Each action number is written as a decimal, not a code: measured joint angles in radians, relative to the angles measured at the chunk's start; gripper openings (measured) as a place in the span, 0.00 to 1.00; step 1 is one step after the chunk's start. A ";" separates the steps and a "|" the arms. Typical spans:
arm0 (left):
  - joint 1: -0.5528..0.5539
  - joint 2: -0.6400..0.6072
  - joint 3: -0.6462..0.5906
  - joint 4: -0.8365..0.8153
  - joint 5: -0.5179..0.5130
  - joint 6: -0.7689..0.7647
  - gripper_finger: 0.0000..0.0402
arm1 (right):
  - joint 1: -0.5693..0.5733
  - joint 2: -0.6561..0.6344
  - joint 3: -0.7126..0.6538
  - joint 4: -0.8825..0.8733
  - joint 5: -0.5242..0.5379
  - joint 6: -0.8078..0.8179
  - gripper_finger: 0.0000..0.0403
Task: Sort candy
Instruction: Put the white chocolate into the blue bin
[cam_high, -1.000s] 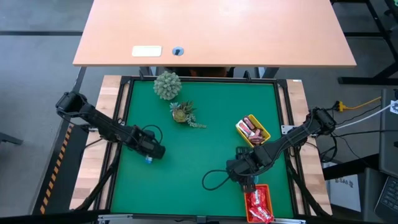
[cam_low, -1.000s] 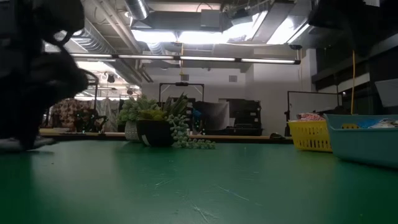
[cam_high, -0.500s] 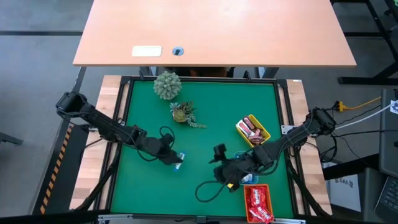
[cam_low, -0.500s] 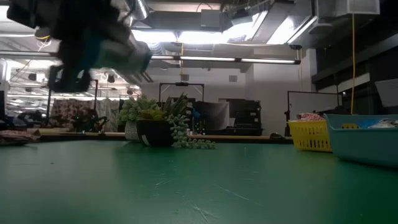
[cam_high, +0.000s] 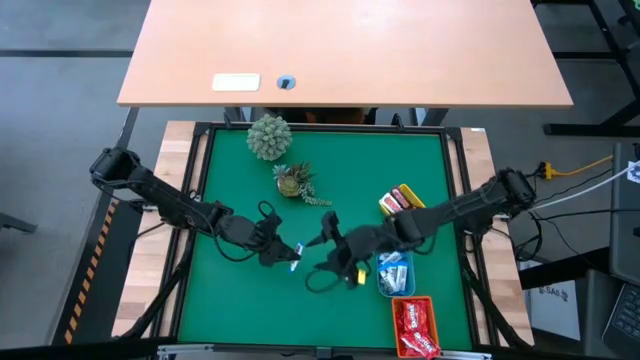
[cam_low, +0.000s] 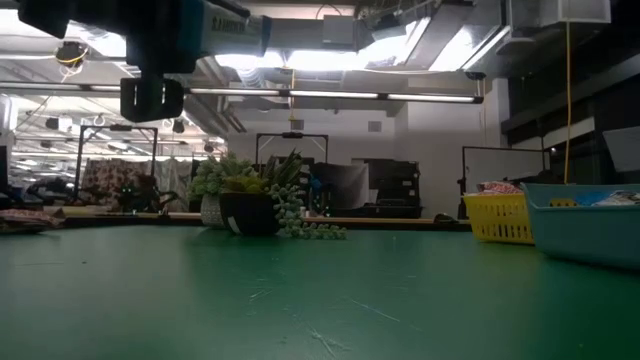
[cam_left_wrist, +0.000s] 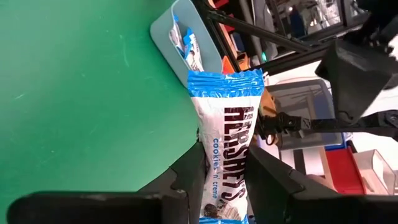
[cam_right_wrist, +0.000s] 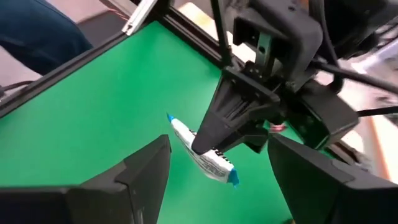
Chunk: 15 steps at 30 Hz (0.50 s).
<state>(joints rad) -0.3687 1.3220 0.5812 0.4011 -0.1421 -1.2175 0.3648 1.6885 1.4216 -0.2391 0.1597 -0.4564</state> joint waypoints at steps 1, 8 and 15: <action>0.000 0.000 0.000 0.000 0.000 0.000 0.25 | -0.019 0.006 0.000 0.002 -0.040 0.000 0.67; 0.000 0.000 0.000 0.002 0.000 0.037 0.25 | -0.114 0.066 0.000 0.002 -0.204 0.001 0.67; 0.000 0.000 0.000 0.005 0.001 0.053 0.25 | -0.138 0.135 0.000 0.024 -0.216 -0.001 0.67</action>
<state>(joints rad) -0.3691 1.3220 0.5816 0.4065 -0.1410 -1.1642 0.2264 1.8233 1.4212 -0.2153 -0.0563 -0.4578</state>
